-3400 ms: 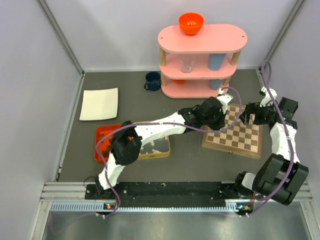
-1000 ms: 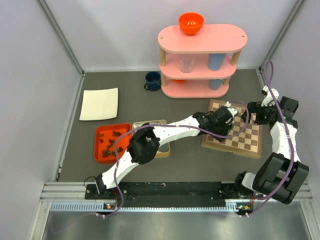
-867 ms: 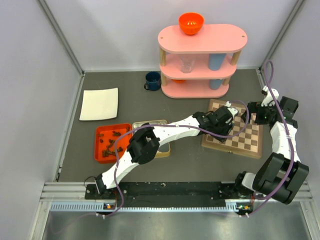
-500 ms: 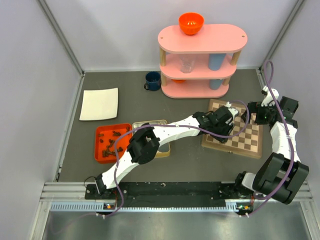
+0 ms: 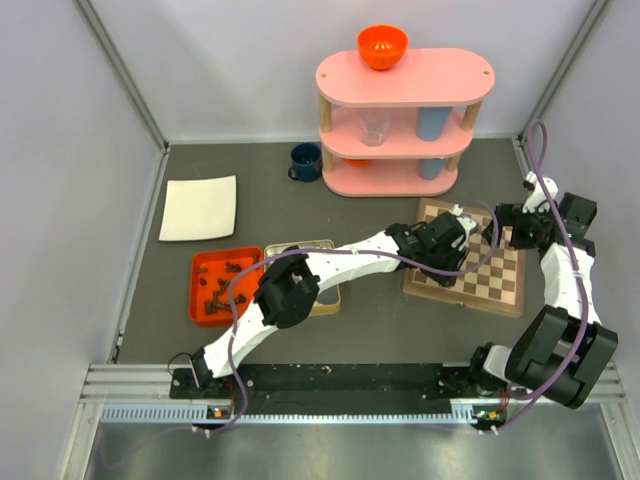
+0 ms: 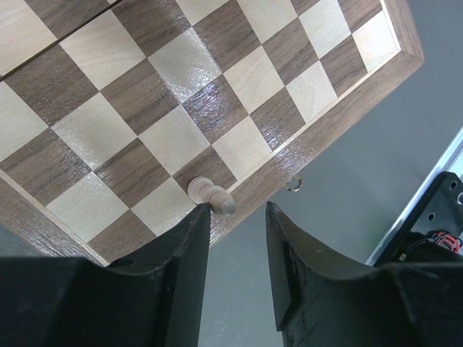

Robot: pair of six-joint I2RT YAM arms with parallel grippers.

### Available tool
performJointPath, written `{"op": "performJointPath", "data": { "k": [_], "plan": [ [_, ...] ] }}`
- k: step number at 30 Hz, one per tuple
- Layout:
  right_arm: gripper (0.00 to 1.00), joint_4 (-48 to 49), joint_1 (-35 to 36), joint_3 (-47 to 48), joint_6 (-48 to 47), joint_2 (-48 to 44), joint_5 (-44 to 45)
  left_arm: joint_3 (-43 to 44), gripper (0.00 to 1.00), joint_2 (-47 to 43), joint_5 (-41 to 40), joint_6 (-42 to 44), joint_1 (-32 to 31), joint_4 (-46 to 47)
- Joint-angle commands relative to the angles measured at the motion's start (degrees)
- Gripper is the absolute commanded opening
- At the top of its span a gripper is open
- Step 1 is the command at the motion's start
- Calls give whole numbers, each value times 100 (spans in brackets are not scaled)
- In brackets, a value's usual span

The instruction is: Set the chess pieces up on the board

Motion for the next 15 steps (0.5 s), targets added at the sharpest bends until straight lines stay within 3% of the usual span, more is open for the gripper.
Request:
{"op": "performJointPath", "data": {
  "k": [1, 8, 15],
  "plan": [
    [99, 22, -18, 271, 14, -166, -88, 246, 41, 97, 143, -73, -26, 211],
    [99, 22, -18, 271, 5, -166, -97, 246, 41, 106, -111, -73, -9, 167],
    [99, -14, -18, 263, -48, -166, -254, 202, 52, -95, -191, -65, 70, 210]
  ]
}}
